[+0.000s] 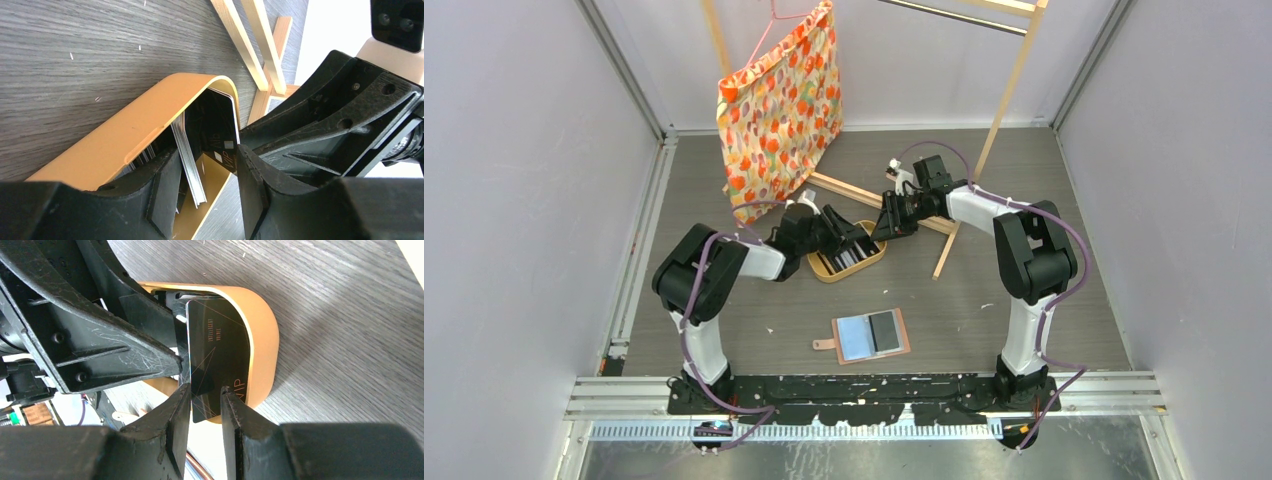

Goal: Put the credit cards into the card holder
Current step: Pick up the credit card from the storage box.

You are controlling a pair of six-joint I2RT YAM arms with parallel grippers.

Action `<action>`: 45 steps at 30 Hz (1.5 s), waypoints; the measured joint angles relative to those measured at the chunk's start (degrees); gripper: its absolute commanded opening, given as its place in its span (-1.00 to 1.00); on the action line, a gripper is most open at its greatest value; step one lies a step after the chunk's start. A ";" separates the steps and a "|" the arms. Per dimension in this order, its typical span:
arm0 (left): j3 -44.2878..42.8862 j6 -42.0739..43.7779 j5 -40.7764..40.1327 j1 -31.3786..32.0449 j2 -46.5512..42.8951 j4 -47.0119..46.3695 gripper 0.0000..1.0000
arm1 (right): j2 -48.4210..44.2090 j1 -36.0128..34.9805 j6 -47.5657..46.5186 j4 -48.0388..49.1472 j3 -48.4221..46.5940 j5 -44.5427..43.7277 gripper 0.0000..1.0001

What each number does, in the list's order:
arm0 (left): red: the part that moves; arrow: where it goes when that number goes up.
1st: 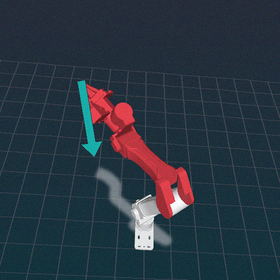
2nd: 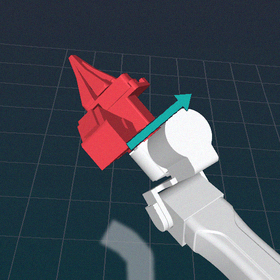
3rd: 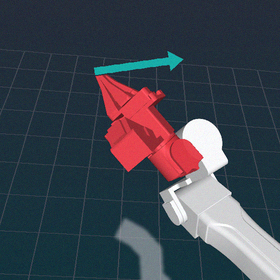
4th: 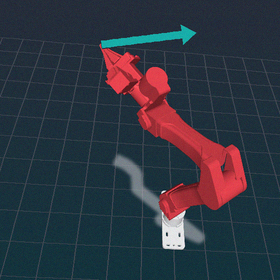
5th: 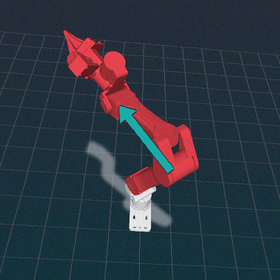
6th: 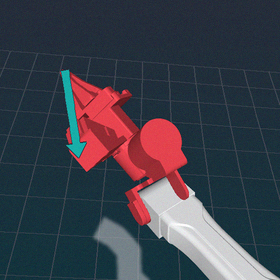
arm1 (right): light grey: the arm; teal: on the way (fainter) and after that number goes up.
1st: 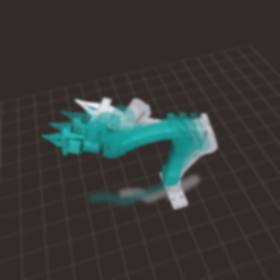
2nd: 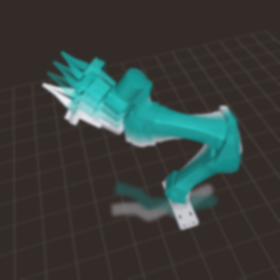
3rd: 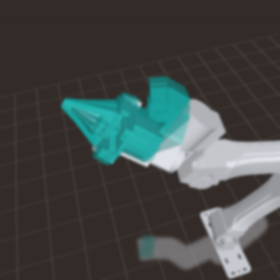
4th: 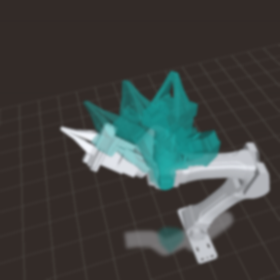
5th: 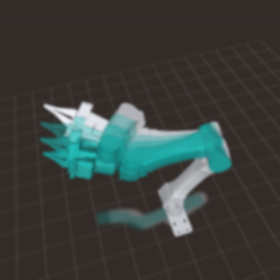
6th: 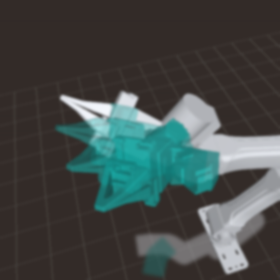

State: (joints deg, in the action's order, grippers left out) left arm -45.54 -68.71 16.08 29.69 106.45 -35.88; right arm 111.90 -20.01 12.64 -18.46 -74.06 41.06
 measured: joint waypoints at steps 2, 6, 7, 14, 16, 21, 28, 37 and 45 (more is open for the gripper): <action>-0.22 0.00 0.00 0.00 0.48 0.04 -0.09 | 0.00 0.00 0.00 0.02 0.00 0.07 -0.32; -0.63 -0.02 0.26 0.02 1.03 -0.09 -0.09 | 0.00 0.00 0.00 0.02 0.00 0.22 -0.32; -0.83 -0.02 0.42 0.02 1.14 -0.09 -0.09 | 0.00 0.00 0.00 0.02 0.00 0.24 -0.32; -1.29 -0.04 0.57 0.02 1.55 -0.26 -0.09 | 0.02 0.00 0.00 0.00 0.00 0.42 -0.32; -1.31 -0.04 0.57 0.02 1.60 -0.26 -0.10 | 0.02 0.00 0.00 0.02 0.00 0.42 -0.32; -1.90 -0.02 0.57 0.02 1.97 0.04 -0.11 | 0.02 0.00 0.00 0.02 0.00 0.44 -0.32; -2.62 0.28 0.44 0.02 2.08 1.70 -0.19 | 0.02 0.00 0.00 0.00 0.00 0.61 -0.32; -2.75 0.63 0.42 0.02 2.08 2.38 -0.22 | 0.02 1.07 0.04 0.02 -0.24 1.31 -0.35; -2.75 0.68 0.39 0.02 2.08 2.49 -0.22 | 0.02 1.27 0.22 -0.02 -0.33 1.55 -0.39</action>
State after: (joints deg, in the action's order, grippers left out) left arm -48.29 -68.03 16.47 29.71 108.53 -33.39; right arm 111.92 -18.74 12.86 -18.48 -74.39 42.61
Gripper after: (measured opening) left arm 0.392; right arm 0.308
